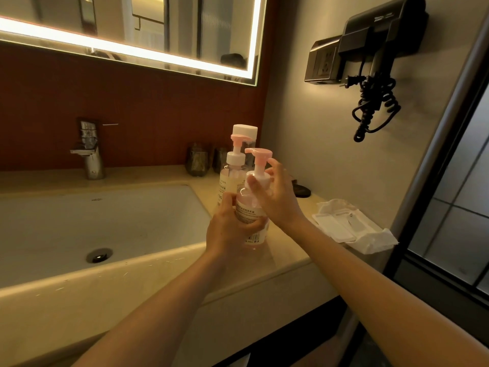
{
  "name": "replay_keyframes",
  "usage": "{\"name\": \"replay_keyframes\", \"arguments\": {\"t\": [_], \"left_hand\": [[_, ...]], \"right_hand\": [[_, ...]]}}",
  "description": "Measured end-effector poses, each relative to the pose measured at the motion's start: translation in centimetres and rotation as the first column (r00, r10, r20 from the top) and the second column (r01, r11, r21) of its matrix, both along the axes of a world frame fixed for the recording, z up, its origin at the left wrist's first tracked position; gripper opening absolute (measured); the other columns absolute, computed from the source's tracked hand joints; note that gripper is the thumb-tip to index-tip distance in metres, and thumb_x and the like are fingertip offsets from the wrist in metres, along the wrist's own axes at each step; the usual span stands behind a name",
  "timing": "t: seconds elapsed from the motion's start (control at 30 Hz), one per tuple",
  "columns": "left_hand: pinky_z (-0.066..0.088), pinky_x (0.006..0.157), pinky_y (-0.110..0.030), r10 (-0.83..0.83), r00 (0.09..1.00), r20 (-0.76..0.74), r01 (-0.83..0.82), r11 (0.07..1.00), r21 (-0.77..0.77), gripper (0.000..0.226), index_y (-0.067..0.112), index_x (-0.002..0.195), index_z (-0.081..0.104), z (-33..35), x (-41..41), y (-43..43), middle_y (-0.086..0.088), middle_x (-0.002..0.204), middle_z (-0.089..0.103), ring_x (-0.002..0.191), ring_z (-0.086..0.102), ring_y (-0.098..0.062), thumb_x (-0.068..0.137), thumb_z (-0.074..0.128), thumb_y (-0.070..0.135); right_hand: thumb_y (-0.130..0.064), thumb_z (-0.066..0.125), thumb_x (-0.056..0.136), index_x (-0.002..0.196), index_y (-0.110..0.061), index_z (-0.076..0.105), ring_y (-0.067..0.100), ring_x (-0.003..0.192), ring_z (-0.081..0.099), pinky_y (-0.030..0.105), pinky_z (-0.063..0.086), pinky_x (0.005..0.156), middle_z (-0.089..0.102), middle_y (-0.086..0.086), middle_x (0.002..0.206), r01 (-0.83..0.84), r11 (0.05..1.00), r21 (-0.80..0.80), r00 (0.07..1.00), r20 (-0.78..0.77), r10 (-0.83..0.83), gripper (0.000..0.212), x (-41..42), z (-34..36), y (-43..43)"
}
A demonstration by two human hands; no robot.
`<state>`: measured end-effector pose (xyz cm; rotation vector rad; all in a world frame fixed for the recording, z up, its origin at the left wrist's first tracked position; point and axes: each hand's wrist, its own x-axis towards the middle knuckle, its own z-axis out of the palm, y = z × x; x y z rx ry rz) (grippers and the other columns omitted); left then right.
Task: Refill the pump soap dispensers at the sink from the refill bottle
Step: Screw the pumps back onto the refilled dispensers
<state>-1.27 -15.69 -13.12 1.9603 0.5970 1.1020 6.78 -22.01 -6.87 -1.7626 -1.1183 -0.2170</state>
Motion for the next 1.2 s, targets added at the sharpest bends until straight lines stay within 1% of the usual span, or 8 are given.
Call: {"name": "replay_keyframes", "arguments": {"t": [0.07, 0.13, 0.33, 0.53, 0.73, 0.83, 0.93, 1.2], "left_hand": [[0.055, 0.083, -0.039, 0.002, 1.0, 0.006, -0.002, 1.0, 0.005, 0.06, 0.024, 0.112, 0.038, 0.0, -0.1, 0.0, 0.0, 0.113, 0.057, 0.1, 0.059, -0.019, 0.069, 0.078, 0.037], [0.055, 0.082, -0.038, 0.0, 1.0, 0.005, 0.0, 1.0, 0.008, 0.059, 0.026, 0.11, 0.037, 0.0, -0.1, -0.1, 0.001, 0.112, 0.057, 0.099, 0.059, -0.018, 0.069, 0.078, 0.037], [0.054, 0.083, -0.035, 0.001, 1.0, 0.004, -0.001, 1.0, 0.002, 0.058, 0.029, 0.108, 0.035, 0.0, 0.0, 0.0, 0.006, 0.11, 0.055, 0.099, 0.058, -0.016, 0.069, 0.077, 0.038], [0.055, 0.08, -0.037, 0.006, 1.0, 0.006, -0.006, 1.0, 0.006, 0.059, 0.026, 0.108, 0.037, 0.1, -0.1, 0.1, 0.002, 0.11, 0.057, 0.097, 0.059, -0.017, 0.067, 0.078, 0.039], [0.056, 0.079, -0.039, -0.001, 1.0, 0.0, 0.001, 1.0, 0.008, 0.058, 0.028, 0.107, 0.037, 0.0, -0.1, 0.2, 0.004, 0.109, 0.057, 0.098, 0.06, -0.018, 0.068, 0.077, 0.039], [0.056, 0.081, -0.04, -0.007, 1.0, -0.005, 0.007, 1.0, 0.003, 0.058, 0.027, 0.107, 0.037, 0.1, -0.1, 0.1, 0.003, 0.11, 0.057, 0.098, 0.059, -0.018, 0.068, 0.077, 0.039], [0.056, 0.079, -0.04, -0.012, 1.0, -0.001, 0.012, 1.0, -0.004, 0.059, 0.025, 0.107, 0.037, 0.2, -0.3, 0.2, 0.002, 0.11, 0.058, 0.097, 0.059, -0.018, 0.067, 0.078, 0.039], [0.055, 0.084, -0.038, -0.077, 0.997, -0.015, 0.076, 0.996, -0.057, 0.057, 0.026, 0.109, 0.037, 0.6, -0.5, 0.4, 0.003, 0.112, 0.056, 0.101, 0.058, -0.018, 0.07, 0.077, 0.033]], "right_hand": [[-0.038, 0.045, 0.093, 0.135, -0.02, 0.038, 0.01, 0.105, 0.052, 0.008, 0.048, 0.073, 0.051, -0.008, 0.122, -0.164, 0.986, 0.009, 0.981, -0.099, 0.164, 0.046, -0.1, -0.1, -0.8], [-0.033, 0.047, 0.094, 0.13, -0.017, 0.046, 0.007, 0.097, 0.053, 0.003, 0.045, 0.064, 0.056, -0.005, 0.117, -0.14, 0.988, 0.06, 0.987, -0.075, 0.144, 0.04, -0.1, -0.4, -1.3], [-0.053, 0.066, 0.074, 0.102, -0.018, 0.043, 0.013, 0.087, 0.058, 0.026, 0.053, 0.075, 0.058, -0.001, 0.101, 0.166, 0.985, 0.056, 0.981, 0.092, -0.171, 0.05, 0.1, 0.2, 0.0], [-0.031, 0.047, 0.095, 0.129, -0.015, 0.046, 0.014, 0.106, 0.054, 0.03, 0.05, 0.091, 0.055, 0.002, 0.123, -0.17, 0.985, 0.025, 0.969, -0.178, 0.172, 0.038, 0.3, 0.7, -0.4], [-0.041, 0.071, 0.075, 0.102, -0.018, 0.048, 0.007, 0.086, 0.054, 0.006, 0.04, 0.068, 0.056, -0.006, 0.099, 0.018, 0.998, 0.065, 0.999, 0.032, -0.02, 0.042, 0.2, 0.6, -0.2], [-0.045, 0.066, 0.078, 0.1, -0.019, 0.044, 0.009, 0.082, 0.056, 0.016, 0.05, 0.071, 0.055, -0.006, 0.096, -0.006, 1.0, 0.004, 0.998, -0.064, 0.006, 0.041, 0.4, 1.4, 0.0], [-0.038, 0.056, 0.087, 0.117, -0.017, 0.049, 0.015, 0.099, 0.058, 0.03, 0.052, 0.087, 0.058, 0.0, 0.113, -0.208, 0.978, -0.026, 0.94, -0.28, 0.193, 0.037, 0.9, 1.8, -0.9], [-0.032, 0.063, 0.083, 0.112, -0.01, 0.054, 0.015, 0.095, 0.059, 0.025, 0.05, 0.083, 0.061, 0.001, 0.108, -0.194, 0.979, -0.056, 0.973, -0.137, 0.185, 0.037, 1.5, 1.9, -1.4]]}}
